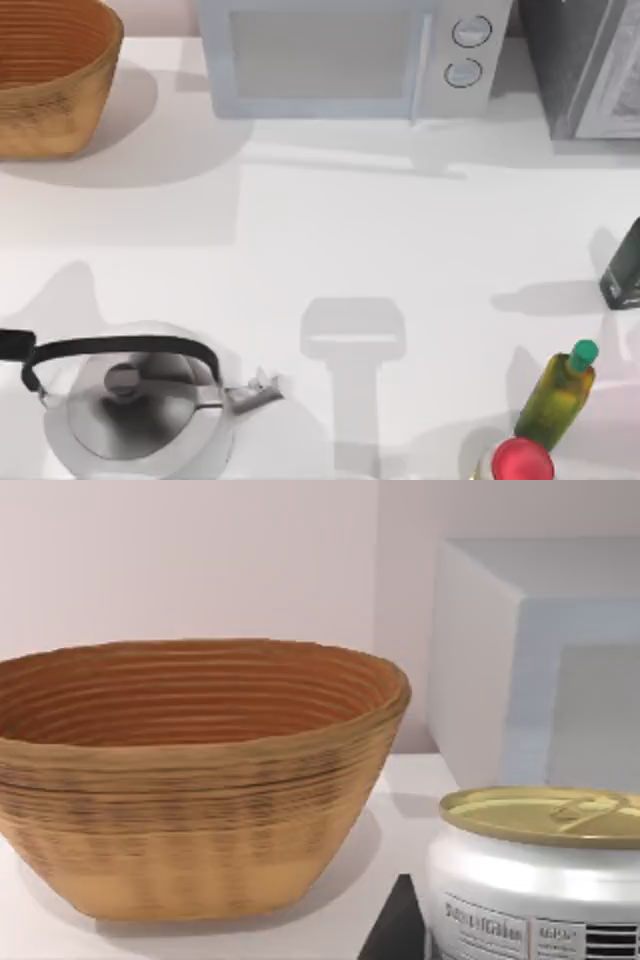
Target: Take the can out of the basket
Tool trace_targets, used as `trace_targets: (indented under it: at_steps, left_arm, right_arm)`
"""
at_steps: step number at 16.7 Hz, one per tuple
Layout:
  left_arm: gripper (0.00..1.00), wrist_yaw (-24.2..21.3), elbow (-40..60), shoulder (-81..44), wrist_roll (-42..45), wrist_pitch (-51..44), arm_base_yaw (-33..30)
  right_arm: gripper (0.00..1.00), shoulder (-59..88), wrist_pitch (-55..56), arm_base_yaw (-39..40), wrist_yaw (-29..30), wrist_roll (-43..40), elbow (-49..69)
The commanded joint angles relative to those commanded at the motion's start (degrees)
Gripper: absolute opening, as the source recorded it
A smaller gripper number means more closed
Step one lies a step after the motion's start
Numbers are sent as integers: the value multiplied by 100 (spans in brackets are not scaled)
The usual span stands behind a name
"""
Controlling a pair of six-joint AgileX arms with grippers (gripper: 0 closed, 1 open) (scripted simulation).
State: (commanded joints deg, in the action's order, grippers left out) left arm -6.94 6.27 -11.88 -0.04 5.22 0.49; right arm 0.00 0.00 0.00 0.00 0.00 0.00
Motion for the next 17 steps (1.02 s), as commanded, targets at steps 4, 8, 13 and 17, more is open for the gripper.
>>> trace_targets:
  at_steps: [4, 8, 13, 17]
  left_arm:
    - [0, -1101, 965, -1706, 11, 940, -162]
    - [0, -2483, 2150, -3957, 36, 2153, -405]
    - [0, -4283, 3684, -7226, 91, 3815, -748]
    - [0, -5514, 4784, -9811, 154, 5103, -1050]
  right_arm:
    - [100, 0, 0, 0, 0, 0, 0]
    - [100, 0, 0, 0, 0, 0, 0]
    - [100, 0, 0, 0, 0, 0, 0]
    - [100, 0, 0, 0, 0, 0, 0]
